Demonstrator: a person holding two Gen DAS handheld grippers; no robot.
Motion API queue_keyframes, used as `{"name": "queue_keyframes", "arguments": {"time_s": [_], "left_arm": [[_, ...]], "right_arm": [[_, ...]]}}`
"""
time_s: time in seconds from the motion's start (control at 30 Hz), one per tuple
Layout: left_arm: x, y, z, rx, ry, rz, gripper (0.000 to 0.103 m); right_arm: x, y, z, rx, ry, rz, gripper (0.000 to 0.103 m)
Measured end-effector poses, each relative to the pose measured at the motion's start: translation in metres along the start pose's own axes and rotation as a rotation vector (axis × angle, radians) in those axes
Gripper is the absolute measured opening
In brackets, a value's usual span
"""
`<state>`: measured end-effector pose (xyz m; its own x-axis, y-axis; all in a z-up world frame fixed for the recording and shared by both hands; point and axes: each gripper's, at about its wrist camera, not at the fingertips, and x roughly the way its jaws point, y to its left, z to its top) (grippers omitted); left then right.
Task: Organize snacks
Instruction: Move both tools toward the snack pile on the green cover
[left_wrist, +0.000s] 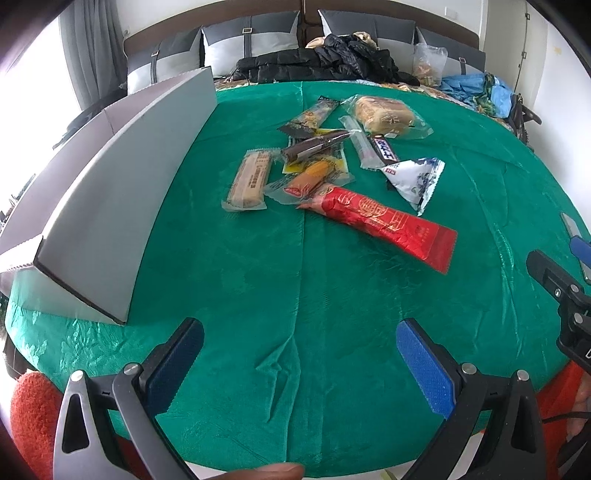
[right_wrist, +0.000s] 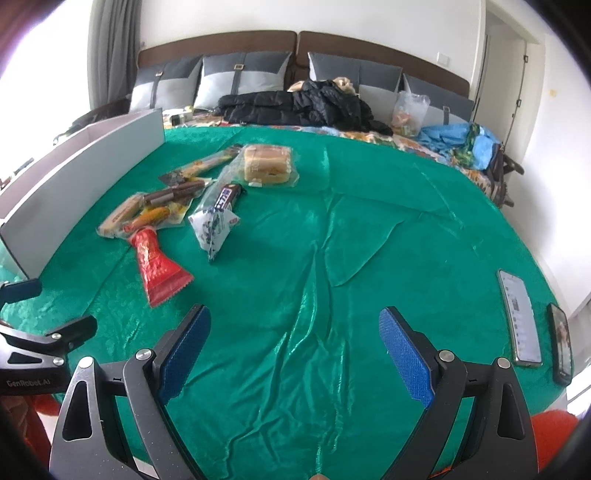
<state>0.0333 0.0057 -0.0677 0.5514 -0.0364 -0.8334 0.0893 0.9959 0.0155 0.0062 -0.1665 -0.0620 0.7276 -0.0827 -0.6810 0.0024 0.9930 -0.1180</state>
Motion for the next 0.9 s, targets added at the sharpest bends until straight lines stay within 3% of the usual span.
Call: {"name": "queue_keyframes", "arguments": {"time_s": [0.9], "left_arm": [[0.026, -0.003, -0.004, 0.006, 0.073, 0.043, 0.103]], "right_arm": [[0.017, -0.005, 0.003, 0.027, 0.054, 0.092, 0.094]]}}
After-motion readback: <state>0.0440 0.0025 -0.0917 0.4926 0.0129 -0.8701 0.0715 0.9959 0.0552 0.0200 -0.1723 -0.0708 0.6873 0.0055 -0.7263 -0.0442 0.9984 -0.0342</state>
